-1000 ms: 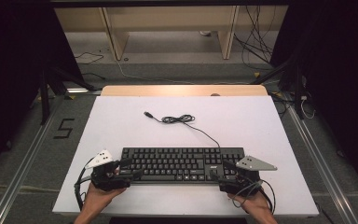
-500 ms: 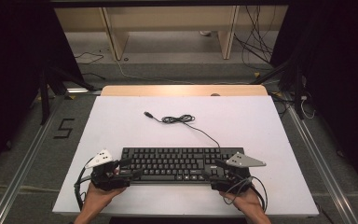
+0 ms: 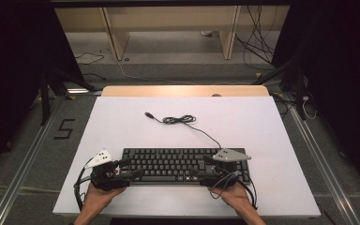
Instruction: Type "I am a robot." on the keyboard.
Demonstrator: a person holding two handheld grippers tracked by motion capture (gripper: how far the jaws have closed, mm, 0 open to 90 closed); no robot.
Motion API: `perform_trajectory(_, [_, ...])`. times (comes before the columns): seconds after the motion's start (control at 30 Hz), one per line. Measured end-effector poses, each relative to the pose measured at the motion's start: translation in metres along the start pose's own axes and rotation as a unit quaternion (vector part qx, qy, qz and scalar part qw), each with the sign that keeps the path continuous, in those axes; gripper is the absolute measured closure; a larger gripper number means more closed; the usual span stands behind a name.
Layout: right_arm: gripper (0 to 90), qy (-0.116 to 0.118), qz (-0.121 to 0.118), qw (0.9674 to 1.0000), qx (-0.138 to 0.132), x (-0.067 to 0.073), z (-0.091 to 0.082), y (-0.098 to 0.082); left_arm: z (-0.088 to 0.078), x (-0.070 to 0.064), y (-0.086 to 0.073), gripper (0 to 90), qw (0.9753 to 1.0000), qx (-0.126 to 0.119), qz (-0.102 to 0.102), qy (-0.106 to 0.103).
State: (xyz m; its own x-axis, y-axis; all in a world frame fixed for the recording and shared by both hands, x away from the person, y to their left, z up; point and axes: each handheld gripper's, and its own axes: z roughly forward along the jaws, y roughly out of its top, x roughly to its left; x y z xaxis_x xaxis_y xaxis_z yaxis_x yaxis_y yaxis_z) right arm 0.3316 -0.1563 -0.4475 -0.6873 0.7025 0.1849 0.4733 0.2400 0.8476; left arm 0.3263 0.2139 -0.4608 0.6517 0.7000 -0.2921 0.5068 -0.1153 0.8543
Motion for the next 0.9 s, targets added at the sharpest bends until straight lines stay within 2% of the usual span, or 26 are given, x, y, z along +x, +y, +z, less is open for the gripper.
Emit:
perform_trajectory(0.27, [30.1, 0.011, -0.003, 0.9999, 0.004, 0.004, 0.017, 0.009, -0.001, 0.001, 0.000, 28.4, 1.0000, 0.000, -0.002, 0.004])
perform_trajectory(0.4, [33.1, 0.015, -0.002, 0.9999, 0.008, 0.006, 0.026, 0.014, 0.000, 0.002, 0.000, 28.5, 1.0000, 0.003, -0.003, 0.006])
perform_trajectory(0.53, [39.0, 0.016, -0.004, 0.9998, 0.012, 0.008, 0.034, 0.017, -0.001, 0.003, 0.000, 28.7, 0.9999, 0.007, -0.005, 0.012])
perform_trajectory(0.67, [49.6, 0.016, -0.002, 0.9996, 0.024, 0.009, 0.043, 0.020, -0.001, 0.006, -0.001, 31.8, 0.9995, 0.014, -0.013, 0.026])
perform_trajectory(0.7, [49.6, 0.016, -0.002, 0.9996, 0.024, 0.009, 0.043, 0.020, -0.001, 0.007, -0.001, 31.8, 0.9993, 0.016, -0.013, 0.030])
perform_trajectory(0.8, [56.7, 0.014, -0.003, 0.9993, 0.035, 0.010, 0.049, 0.021, -0.002, 0.010, -0.002, 36.7, 0.9985, 0.025, -0.021, 0.045])
perform_trajectory(0.83, [61.2, 0.013, -0.001, 0.9992, 0.039, 0.010, 0.053, 0.022, -0.002, 0.012, -0.002, 42.5, 0.9982, 0.028, -0.022, 0.049])
perform_trajectory(0.9, [63.8, 0.013, -0.003, 0.9991, 0.041, 0.010, 0.055, 0.022, -0.003, 0.014, -0.003, 45.6, 0.9968, 0.039, -0.025, 0.065])
